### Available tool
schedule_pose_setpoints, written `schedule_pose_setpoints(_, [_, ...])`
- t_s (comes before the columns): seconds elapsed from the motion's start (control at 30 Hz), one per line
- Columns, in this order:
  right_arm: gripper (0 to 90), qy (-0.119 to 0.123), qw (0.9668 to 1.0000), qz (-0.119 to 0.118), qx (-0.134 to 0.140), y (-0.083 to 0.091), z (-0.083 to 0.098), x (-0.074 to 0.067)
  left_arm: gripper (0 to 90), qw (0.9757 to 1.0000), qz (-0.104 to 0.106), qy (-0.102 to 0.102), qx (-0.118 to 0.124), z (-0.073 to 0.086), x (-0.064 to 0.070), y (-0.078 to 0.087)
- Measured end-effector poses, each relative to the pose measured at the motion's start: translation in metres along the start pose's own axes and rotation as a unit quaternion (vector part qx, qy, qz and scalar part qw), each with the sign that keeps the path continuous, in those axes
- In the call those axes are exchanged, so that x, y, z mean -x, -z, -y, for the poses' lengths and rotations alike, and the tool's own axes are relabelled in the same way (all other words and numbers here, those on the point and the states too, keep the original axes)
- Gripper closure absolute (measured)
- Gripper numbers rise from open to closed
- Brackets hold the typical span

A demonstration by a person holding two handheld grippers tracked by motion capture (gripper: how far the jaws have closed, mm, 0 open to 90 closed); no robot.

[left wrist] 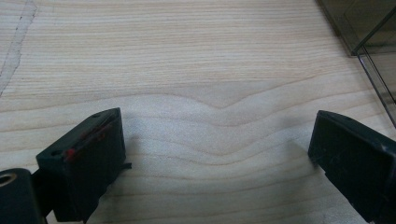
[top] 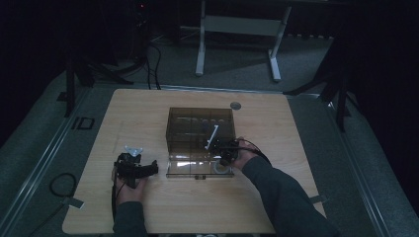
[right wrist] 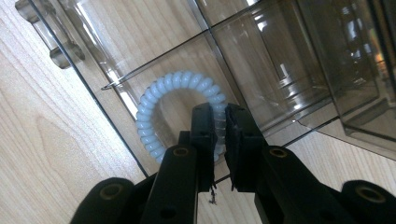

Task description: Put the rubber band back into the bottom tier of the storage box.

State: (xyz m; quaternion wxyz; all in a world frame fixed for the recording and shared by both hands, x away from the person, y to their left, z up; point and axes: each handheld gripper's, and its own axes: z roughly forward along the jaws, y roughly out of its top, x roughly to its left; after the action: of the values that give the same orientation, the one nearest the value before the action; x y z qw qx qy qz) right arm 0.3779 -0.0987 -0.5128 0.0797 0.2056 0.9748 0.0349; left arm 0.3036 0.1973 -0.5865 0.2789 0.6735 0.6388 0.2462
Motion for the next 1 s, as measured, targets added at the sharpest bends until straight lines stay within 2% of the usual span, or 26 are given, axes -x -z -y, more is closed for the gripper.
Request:
schedule_pose_setpoints(0.33, [81.5, -0.004, 1.0, -0.002, -0.006, -0.0075, 0.0028, 0.0011, 3.9, 1.0, 0.0, 0.0, 0.0, 0.0, 0.0, 0.0])
schedule_pose_setpoints(1.0, [77.6, -0.006, 0.9999, -0.008, -0.007, -0.0106, 0.0053, 0.0026, 3.9, 1.0, 0.0, 0.0, 0.0, 0.0, 0.0, 0.0])
